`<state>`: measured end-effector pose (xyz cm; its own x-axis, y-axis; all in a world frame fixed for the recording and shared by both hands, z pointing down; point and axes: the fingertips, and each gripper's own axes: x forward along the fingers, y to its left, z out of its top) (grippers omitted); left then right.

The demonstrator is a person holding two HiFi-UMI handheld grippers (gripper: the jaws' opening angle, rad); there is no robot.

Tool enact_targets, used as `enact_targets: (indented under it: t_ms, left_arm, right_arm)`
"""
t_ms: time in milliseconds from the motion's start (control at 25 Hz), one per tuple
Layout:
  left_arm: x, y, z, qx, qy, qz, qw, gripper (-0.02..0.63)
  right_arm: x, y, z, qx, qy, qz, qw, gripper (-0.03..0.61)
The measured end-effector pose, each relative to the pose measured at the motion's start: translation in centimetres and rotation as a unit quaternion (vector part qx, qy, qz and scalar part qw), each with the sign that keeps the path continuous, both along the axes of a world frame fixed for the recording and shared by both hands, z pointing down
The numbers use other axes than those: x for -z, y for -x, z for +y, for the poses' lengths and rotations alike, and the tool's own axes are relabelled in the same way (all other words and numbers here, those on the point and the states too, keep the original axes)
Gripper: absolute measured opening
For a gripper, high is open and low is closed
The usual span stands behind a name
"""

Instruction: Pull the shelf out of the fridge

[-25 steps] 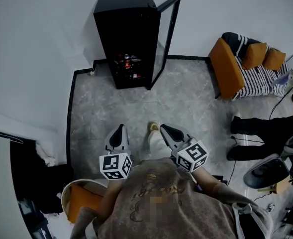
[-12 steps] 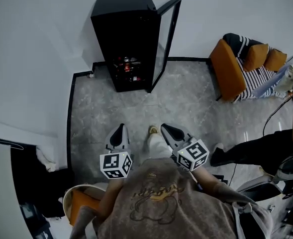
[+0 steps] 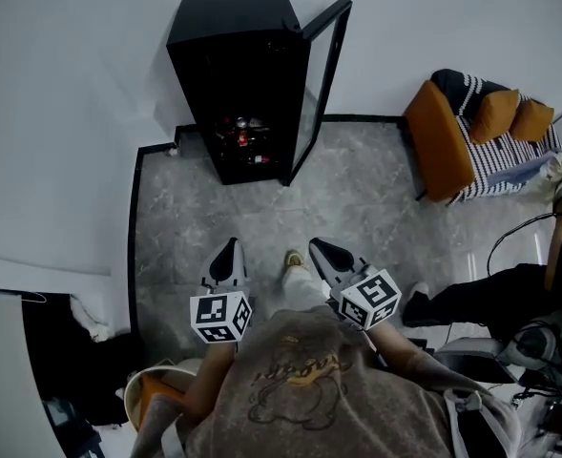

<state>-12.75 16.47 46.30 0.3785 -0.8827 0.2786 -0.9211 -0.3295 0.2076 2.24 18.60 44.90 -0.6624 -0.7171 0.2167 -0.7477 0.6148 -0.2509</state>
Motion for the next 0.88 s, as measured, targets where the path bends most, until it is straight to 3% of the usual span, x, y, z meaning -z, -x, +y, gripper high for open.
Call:
enact_targets:
  t_ms: [360, 600, 880]
  left_arm:
    - [0.0, -1.0, -4.9, -0.004, 0.008, -0.002, 1.0000, 0.003]
    - [1.3, -2.0, -7.6, -0.014, -0.012, 0.019, 0.9997, 0.003]
    - [1.2, -2.7, -11.4, 0.015, -0.005, -0.009, 0.9998, 0.003]
  right_arm:
    - [-0.1, -1.9, -4.9, -0.005, 0.011, -0.004, 1.000, 0.021]
    - [0.5, -2.8, -8.7, 0.006, 0.010, -0.012, 1.000, 0.021]
    - [0.8, -4.1, -13.3, 0.023, 0.008, -0.017, 1.000, 0.021]
